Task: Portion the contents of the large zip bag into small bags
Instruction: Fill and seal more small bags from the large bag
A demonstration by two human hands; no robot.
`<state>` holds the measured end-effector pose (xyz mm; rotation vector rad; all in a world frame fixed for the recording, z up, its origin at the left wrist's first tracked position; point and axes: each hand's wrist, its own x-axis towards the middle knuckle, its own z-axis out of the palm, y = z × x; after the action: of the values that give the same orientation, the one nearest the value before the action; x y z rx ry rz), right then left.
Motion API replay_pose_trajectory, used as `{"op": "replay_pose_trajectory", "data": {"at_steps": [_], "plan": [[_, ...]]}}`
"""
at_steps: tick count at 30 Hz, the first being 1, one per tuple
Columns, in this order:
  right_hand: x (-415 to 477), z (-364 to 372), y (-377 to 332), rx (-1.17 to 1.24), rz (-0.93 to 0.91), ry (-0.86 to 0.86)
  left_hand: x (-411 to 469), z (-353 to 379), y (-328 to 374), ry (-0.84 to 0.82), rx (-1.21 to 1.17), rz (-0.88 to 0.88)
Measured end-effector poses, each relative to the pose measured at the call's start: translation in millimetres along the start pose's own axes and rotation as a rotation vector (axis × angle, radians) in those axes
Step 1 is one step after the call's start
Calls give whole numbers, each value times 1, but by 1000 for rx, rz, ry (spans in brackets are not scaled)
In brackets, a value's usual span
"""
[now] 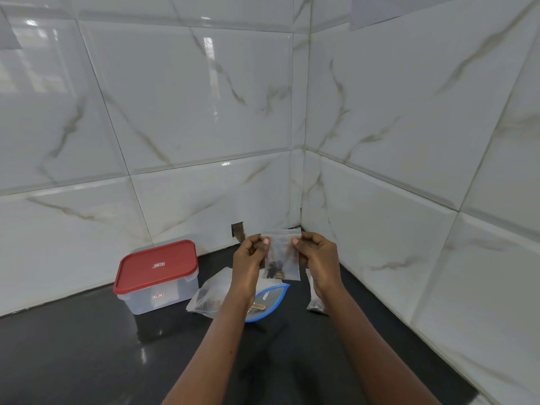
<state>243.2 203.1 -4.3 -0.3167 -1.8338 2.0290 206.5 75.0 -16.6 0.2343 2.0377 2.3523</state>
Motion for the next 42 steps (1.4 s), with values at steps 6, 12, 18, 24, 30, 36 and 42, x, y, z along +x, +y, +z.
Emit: {"op": "replay_pose_trajectory", "data": {"at_steps": [6, 12, 18, 24, 30, 36, 42], "plan": [[-1, -3, -7, 4, 1, 28, 4, 5, 1, 104, 110, 73], [-4, -6, -8, 73, 28, 52, 4, 7, 4, 121, 205, 157], [-5, -5, -12, 105, 7, 40, 2, 9, 7, 114, 83, 151], [-1, -3, -7, -21, 10, 56, -1, 12, 9, 128, 201, 185], [1, -2, -4, -37, 20, 94, -9, 16, 9, 86, 91, 146], [-4, 1, -1, 4, 9, 14, -14, 18, 10, 59, 181, 141], [-5, 4, -5, -112, -33, -20, -10, 21, 9, 79, 240, 87]]}}
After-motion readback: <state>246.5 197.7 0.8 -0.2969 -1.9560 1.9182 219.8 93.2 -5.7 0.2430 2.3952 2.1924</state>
